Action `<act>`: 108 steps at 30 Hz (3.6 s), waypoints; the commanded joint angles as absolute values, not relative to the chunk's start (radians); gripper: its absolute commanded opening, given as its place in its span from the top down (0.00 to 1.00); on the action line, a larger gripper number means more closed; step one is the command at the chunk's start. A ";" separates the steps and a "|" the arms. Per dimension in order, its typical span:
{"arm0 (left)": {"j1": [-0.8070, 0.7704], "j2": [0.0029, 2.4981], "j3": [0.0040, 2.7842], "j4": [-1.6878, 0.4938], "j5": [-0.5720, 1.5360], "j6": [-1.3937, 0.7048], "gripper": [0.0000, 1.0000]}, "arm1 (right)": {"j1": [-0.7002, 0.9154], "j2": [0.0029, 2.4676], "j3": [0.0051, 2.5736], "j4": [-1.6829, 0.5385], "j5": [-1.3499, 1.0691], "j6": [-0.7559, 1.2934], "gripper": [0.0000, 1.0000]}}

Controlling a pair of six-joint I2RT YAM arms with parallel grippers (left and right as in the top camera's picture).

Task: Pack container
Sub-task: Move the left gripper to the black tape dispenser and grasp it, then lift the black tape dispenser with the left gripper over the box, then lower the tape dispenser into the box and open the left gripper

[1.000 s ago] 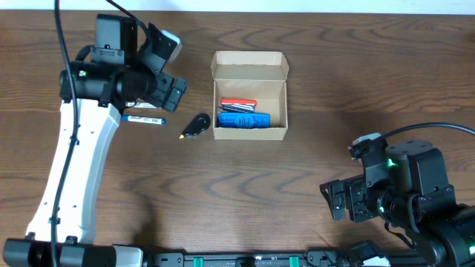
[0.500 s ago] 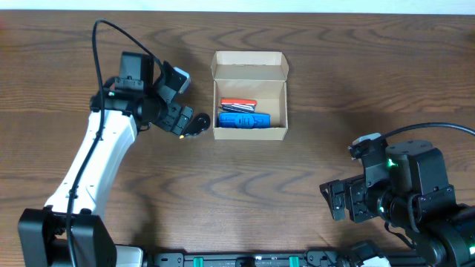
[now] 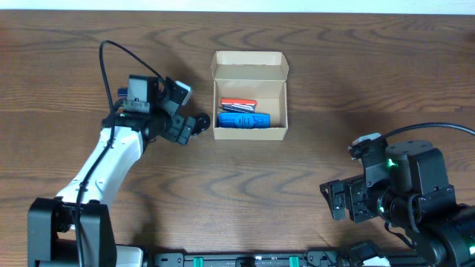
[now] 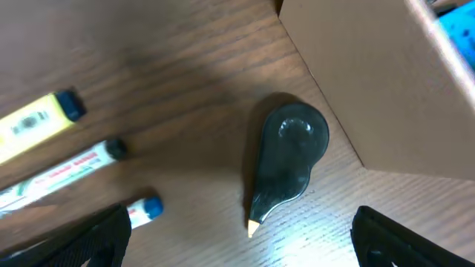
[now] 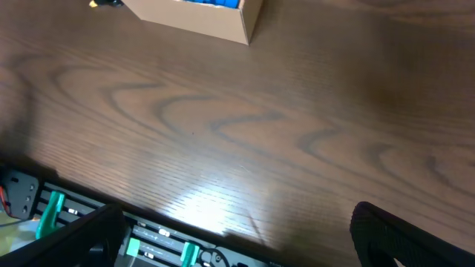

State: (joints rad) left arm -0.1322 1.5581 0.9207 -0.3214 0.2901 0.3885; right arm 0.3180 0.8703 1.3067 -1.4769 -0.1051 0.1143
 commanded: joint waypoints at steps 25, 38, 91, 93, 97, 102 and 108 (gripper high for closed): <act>-0.184 1.700 0.753 0.010 0.348 0.358 0.04 | 0.310 0.871 1.306 -1.478 -0.109 0.122 0.01; -0.184 1.773 0.753 0.036 0.347 0.358 0.00 | 0.310 0.871 1.306 -1.478 -0.109 0.122 0.01; -0.453 1.394 1.116 -0.261 0.339 0.565 0.94 | 0.310 0.871 1.306 -1.478 -0.109 0.122 0.01; -0.454 1.427 1.128 -0.249 0.341 0.597 0.94 | 0.310 0.871 1.306 -1.478 -0.109 0.122 0.01; -0.455 1.485 1.137 -0.247 0.340 0.656 0.94 | 0.310 0.871 1.306 -1.478 -0.109 0.122 0.01; -0.460 1.546 1.137 -0.246 0.339 0.701 0.94 | 0.310 0.871 1.306 -1.478 -0.109 0.122 0.01; -0.463 1.606 1.137 -0.245 0.339 0.750 0.94 | 0.310 0.871 1.306 -1.478 -0.109 0.122 0.01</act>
State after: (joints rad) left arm -0.4557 1.5799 1.1118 -0.2470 0.3401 0.6941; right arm 0.3180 0.8703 1.3067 -1.4769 -0.1051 0.1143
